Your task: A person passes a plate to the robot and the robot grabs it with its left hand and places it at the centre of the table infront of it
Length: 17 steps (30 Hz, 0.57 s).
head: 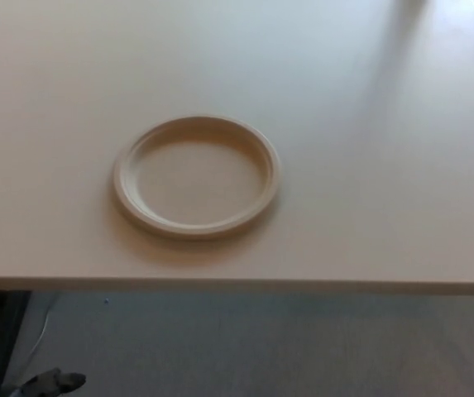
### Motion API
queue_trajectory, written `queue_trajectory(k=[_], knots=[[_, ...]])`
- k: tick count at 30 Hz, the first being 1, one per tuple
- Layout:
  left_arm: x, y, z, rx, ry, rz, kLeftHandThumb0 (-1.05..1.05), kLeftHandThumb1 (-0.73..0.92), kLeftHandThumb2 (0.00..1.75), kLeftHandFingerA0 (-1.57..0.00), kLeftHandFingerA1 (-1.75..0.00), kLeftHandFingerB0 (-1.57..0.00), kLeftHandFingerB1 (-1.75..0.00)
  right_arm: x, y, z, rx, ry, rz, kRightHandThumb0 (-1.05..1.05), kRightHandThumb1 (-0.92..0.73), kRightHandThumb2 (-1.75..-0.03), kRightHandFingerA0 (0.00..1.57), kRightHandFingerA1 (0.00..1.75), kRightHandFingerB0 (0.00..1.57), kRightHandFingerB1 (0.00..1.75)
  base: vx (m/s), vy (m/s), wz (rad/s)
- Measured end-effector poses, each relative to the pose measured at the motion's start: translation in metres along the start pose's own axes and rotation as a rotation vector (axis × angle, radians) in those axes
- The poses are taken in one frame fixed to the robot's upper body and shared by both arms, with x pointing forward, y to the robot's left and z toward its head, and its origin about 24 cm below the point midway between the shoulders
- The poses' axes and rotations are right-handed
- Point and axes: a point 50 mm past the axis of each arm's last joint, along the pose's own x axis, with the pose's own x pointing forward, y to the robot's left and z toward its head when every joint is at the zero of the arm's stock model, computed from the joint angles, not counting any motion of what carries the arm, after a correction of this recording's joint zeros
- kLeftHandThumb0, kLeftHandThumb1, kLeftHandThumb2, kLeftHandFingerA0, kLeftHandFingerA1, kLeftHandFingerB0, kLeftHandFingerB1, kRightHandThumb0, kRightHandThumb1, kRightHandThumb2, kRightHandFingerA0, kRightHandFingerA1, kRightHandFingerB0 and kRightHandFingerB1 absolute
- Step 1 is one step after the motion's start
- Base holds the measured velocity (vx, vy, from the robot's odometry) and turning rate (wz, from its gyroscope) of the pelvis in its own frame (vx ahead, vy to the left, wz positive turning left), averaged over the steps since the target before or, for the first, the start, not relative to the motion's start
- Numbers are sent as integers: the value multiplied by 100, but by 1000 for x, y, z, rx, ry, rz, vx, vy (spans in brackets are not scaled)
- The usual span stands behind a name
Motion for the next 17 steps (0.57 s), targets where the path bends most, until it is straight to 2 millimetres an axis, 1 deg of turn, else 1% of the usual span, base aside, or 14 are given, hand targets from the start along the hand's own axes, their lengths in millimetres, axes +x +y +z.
queue_trajectory(k=[2, 3, 4, 5, 6, 8, 9, 10, 11, 12, 13, 15, 16, 17], knots=[[5, -2, -11, 10, 58, -11, -23, 65, 60, -67, -104, -31, -31, 0, -1, 1, 3, -5, -5, -69, -80, -63, 22, 51, 4, 38, 0, 0, 0], [7, -3, -14, 12, 74, -15, -22, 62, 62, -81, -100, -36, -34, 0, -1, 1, 4, -6, -6, -38, -53, -110, 2, 52, 0, 53, 0, 0, 0], [8, -3, -16, 14, 86, -17, -22, 62, 62, -81, -100, -36, -34, 0, -1, 1, 5, -8, -8, -38, -53, -110, 2, 52, 0, 53, 0, 0, 0], [11, -3, -24, 17, 127, -23, -22, 64, 63, -84, -78, -34, -33, 0, -2, 2, 8, -12, -11, -70, -61, -100, 25, 60, 2, 42, 0, 0, 0], [12, -3, -28, 17, 149, -25, -23, 64, 61, -87, -85, -37, -33, 0, -3, 3, 9, -15, -13, -72, -62, -100, 31, 63, 2, 43, 0, 0, 0], [13, -2, -36, 20, 199, -31, -24, 66, 63, -83, -67, -35, -34, 0, -4, 4, 12, -20, -17, -72, -61, -101, 25, 60, 2, 42, 0, 0, 0], [14, -2, -41, 21, 224, -33, -24, 66, 63, -83, -67, -35, -34, 0, -5, 5, 13, -23, -20, -72, -61, -101, 25, 60, 2, 42, 0, 0, 0], [14, -2, -45, 21, 248, -35, -23, 66, 64, -75, -56, -35, -34, 1, -6, 6, 13, -26, -22, -72, -80, -65, 25, 53, 4, 38, 0, 0, 0], [15, -2, -49, 20, 273, -35, -24, 67, 64, -87, -82, -33, -33, 1, -7, 7, 13, -31, -26, -72, -80, -65, 21, 54, 5, 39, 0, 0, 0], [15, -2, -51, 19, 286, -36, -24, 67, 60, -82, -83, -32, -31, 1, -7, 8, 13, -33, -28, -73, -61, -101, 21, 59, 2, 44, 0, 0, 0], [15, -2, -55, 19, 312, -36, -24, 67, 60, -82, -83, -32, -31, 1, -8, 9, 14, -37, -32, -73, -61, -101, 21, 59, 2, 44, 0, 0, 0], [15, -1, -63, 20, 363, -34, -24, 68, 61, -83, -91, -32, -31, 1, -10, 10, 19, -45, -40, -73, -62, -101, 22, 59, 2, 43, 0, 0, 0], [14, 0, -65, 20, 379, -32, -27, 67, 60, -75, -77, -31, -31, 1, -10, 11, 19, -48, -42, -71, -81, -65, 20, 52, 6, 37, 0, 0, 0], [13, 0, -68, 18, 398, -30, -27, 67, 60, -75, -77, -31, -31, 1, -11, 11, 20, -49, -44, -71, -81, -65, 20, 52, 6, 37, 0, 0, 0]])
